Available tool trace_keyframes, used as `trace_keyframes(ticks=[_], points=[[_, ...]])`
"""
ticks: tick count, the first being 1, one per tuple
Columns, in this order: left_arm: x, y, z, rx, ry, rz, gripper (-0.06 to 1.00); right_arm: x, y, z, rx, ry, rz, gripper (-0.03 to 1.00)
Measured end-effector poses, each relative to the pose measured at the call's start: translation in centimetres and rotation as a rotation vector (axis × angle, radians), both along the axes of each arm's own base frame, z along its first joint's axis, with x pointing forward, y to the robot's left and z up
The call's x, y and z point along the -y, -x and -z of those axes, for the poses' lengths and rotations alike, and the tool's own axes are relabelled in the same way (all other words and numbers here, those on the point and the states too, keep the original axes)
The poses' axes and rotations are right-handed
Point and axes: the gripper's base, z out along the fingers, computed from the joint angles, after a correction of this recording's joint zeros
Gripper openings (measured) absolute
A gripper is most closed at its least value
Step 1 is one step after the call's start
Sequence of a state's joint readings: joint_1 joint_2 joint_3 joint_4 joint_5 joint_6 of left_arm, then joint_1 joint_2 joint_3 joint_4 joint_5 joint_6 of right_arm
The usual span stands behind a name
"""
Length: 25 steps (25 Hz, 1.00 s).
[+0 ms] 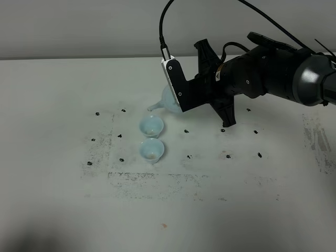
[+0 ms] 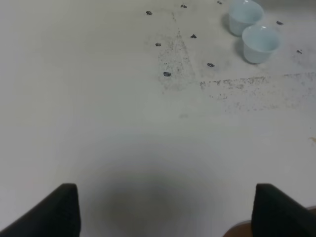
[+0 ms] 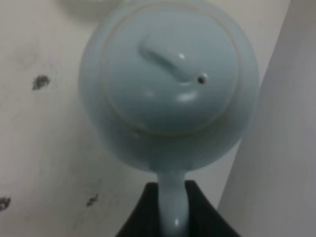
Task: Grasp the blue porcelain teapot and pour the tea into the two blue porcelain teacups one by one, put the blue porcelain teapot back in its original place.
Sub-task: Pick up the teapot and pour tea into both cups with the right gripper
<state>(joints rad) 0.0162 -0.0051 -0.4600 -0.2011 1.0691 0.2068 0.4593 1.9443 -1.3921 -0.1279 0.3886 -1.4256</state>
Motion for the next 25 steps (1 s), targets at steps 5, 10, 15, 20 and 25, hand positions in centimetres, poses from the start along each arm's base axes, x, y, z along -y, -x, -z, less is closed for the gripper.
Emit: trace_keyframes(ticks=[5, 10, 15, 20, 25], points=[[0.0, 0.0, 0.0, 0.000, 0.000, 0.000, 0.68, -0.1, -0.3, 0.8, 0.010, 0.040, -0.036, 0.04], [0.0, 0.0, 0.0, 0.000, 0.000, 0.000, 0.68, -0.1, -0.5, 1.2, 0.029, 0.057, -0.056, 0.04], [0.0, 0.0, 0.0, 0.000, 0.000, 0.000, 0.68, -0.1, -0.6, 1.1, 0.051, 0.086, -0.085, 0.04], [0.0, 0.0, 0.0, 0.000, 0.000, 0.000, 0.68, -0.1, -0.6, 1.1, 0.063, 0.110, -0.108, 0.04], [0.0, 0.0, 0.0, 0.000, 0.000, 0.000, 0.68, -0.1, -0.7, 1.0, 0.079, 0.128, -0.129, 0.04]])
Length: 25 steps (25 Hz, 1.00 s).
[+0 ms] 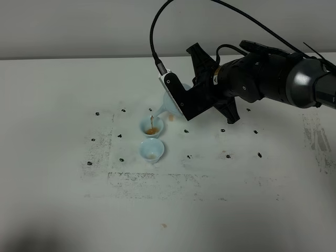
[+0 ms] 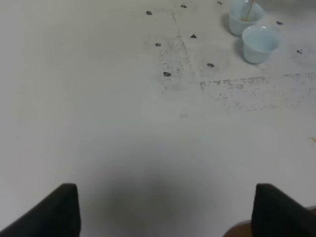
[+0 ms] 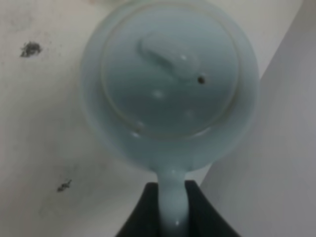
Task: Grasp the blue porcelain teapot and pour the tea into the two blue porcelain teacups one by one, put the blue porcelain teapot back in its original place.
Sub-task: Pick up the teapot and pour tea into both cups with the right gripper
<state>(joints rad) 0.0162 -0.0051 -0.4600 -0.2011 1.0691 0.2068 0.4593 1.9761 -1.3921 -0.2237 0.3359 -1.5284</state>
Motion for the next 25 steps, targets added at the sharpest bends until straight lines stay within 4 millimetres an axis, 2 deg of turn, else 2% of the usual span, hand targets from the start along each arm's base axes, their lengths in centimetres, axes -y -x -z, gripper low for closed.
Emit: trace_keyframes(ticks=[25], points=[[0.00, 0.00, 0.00, 0.000, 0.000, 0.000, 0.68, -0.16, -0.34, -0.37, 0.066, 0.011, -0.039, 0.04]])
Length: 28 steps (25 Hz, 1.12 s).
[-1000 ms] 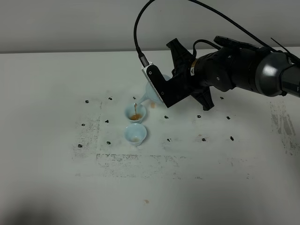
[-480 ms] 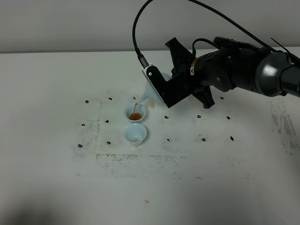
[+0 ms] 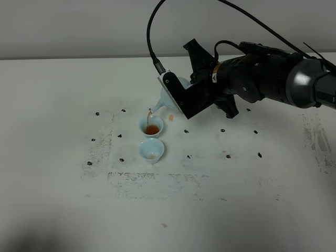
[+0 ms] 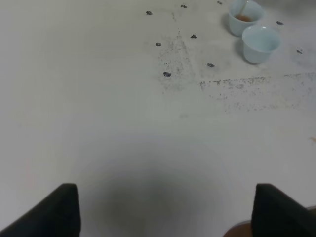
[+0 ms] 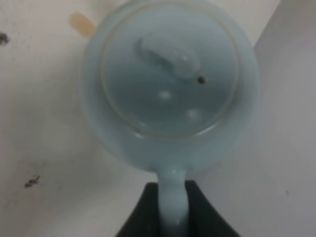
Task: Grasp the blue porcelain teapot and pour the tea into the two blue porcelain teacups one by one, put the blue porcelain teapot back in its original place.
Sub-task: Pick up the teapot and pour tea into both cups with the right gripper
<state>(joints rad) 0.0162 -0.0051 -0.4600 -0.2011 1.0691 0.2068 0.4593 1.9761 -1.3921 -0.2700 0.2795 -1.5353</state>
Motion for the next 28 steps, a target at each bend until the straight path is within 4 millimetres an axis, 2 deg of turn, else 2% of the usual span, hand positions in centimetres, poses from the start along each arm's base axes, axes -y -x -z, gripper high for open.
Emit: trace_keyframes(ticks=[28], points=[[0.00, 0.00, 0.00, 0.000, 0.000, 0.000, 0.68, 0.09, -0.06, -0.03, 0.017, 0.036, -0.022, 0.04]])
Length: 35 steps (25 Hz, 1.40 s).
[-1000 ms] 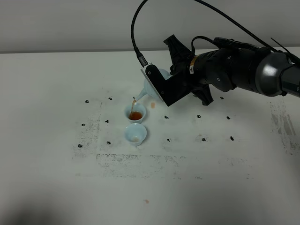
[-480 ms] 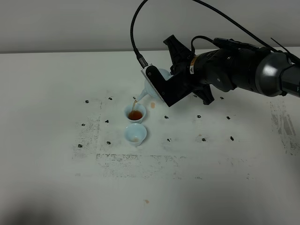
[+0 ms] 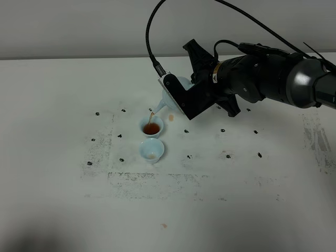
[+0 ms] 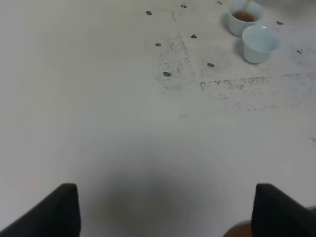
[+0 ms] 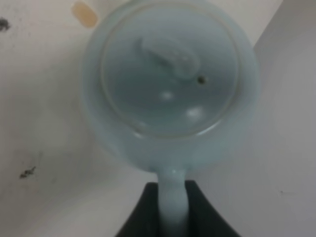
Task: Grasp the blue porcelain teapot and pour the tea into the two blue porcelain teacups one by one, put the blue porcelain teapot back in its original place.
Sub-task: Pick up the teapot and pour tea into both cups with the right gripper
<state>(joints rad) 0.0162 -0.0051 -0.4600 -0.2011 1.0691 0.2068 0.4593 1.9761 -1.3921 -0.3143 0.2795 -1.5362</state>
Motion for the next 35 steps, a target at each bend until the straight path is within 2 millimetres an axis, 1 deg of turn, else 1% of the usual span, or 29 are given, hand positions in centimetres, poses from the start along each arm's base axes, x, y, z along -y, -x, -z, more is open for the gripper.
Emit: trace_keyframes(ticks=[35], points=[[0.00, 0.00, 0.00, 0.000, 0.000, 0.000, 0.68, 0.07, -0.05, -0.03, 0.015, 0.031, -0.019, 0.04]])
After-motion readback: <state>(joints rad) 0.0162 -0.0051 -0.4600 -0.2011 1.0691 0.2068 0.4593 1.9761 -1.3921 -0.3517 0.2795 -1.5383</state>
